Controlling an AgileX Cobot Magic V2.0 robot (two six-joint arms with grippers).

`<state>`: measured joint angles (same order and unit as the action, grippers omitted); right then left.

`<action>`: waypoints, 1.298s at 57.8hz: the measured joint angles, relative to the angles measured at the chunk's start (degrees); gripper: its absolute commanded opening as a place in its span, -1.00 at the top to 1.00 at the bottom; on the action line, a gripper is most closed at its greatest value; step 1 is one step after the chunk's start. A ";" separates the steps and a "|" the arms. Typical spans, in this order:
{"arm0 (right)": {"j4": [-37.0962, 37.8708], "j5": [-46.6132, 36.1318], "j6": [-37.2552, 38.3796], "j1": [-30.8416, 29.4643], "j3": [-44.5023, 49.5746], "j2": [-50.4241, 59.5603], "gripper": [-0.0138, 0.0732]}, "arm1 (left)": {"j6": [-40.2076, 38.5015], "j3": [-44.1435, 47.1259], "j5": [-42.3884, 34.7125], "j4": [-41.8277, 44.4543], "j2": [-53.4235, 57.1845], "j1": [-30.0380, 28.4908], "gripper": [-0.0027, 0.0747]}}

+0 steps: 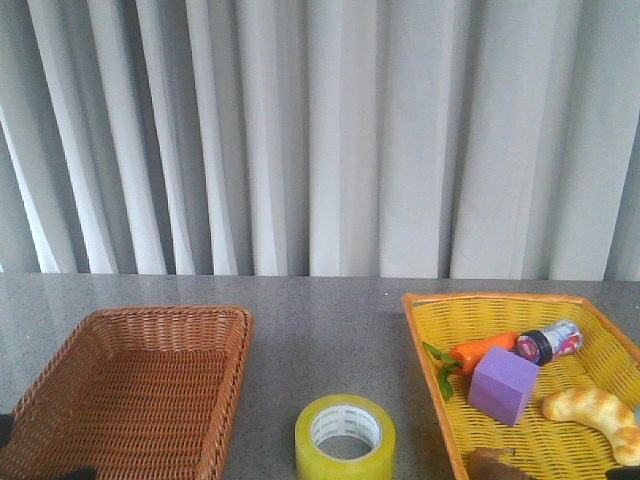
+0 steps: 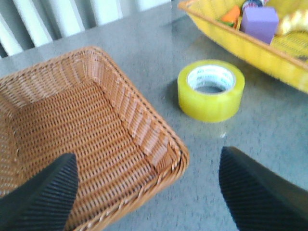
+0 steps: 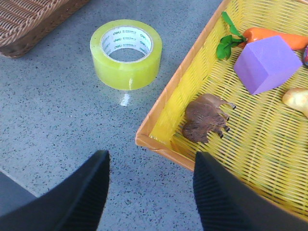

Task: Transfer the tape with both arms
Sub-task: 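Move the left gripper over the tape roll on the table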

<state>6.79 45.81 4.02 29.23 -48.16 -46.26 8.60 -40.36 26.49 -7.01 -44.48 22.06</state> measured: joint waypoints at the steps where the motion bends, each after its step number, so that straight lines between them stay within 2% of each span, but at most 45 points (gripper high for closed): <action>1: 0.00 0.00 0.00 0.00 0.00 0.00 -0.24 | 0.06 -0.09 -0.77 -0.32 -0.39 0.00 -0.56; 16: -0.05 0.05 0.00 0.00 0.00 0.00 -0.24 | 4.91 -8.90 0.14 -1.48 -12.54 0.94 -0.56; 38: -0.05 0.26 0.00 0.00 0.00 0.00 -0.24 | 12.11 -27.08 3.24 -1.53 -35.47 9.96 -0.56; 53: -0.05 0.26 0.00 0.00 0.00 0.00 -0.24 | 12.02 -44.65 15.90 -1.53 -52.93 10.28 -0.56; 62: -0.05 0.26 0.00 0.00 0.00 0.00 -0.24 | 11.43 -53.36 20.05 -1.25 -61.61 10.28 -0.56; 75: -0.05 0.26 0.00 0.00 0.00 0.00 -0.24 | 4.16 -64.78 25.49 5.33 -71.30 10.28 -0.56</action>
<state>6.75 46.07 4.02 29.23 -48.16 -46.26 12.76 -105.14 51.98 -1.68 -115.78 32.34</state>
